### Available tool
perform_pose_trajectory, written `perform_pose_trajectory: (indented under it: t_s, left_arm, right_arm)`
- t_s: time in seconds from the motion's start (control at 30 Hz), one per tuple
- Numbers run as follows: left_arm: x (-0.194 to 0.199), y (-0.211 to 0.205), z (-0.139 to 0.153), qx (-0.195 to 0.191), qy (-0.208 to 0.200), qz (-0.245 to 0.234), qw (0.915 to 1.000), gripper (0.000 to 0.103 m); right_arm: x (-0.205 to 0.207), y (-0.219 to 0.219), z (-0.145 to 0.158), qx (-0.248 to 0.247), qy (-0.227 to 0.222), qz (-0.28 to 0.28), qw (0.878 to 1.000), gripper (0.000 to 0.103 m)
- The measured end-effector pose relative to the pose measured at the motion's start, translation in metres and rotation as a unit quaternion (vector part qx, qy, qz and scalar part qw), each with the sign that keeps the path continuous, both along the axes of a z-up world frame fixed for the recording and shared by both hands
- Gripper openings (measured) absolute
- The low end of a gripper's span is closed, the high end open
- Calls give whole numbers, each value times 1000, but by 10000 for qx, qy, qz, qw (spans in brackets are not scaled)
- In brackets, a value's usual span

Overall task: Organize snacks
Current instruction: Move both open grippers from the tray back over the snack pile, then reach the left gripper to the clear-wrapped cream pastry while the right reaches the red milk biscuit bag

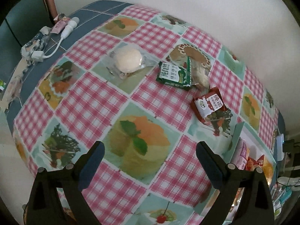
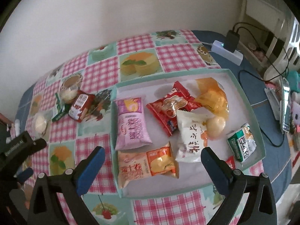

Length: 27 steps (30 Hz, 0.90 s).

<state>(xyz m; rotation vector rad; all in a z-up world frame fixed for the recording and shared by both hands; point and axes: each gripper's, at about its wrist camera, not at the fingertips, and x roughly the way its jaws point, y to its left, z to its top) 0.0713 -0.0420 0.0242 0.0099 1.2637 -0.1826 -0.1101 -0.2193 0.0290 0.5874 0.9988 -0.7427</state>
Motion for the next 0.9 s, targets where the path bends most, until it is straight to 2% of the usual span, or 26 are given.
perform_pose_trajectory:
  t_s: [0.13, 0.37, 0.57, 0.73, 0.9]
  left_arm:
    - [2, 10, 5, 110, 3, 67, 9999, 98]
    - [7, 34, 15, 220, -61, 221, 9995, 98]
    - [14, 57, 20, 113, -11, 425, 9990, 98]
    - [21, 67, 24, 193, -160, 363, 9990, 98]
    - [33, 73, 22, 136, -83, 343, 9993, 98]
  right_arm:
    - [0, 9, 9, -150, -9, 48, 9999, 103]
    - [3, 19, 6, 2, -43, 14, 10000, 103]
    - [3, 26, 17, 35, -406, 11, 9992, 103]
    - [7, 33, 25, 68, -728, 88, 9973, 103]
    - [20, 34, 30, 65, -900, 175, 9958, 103]
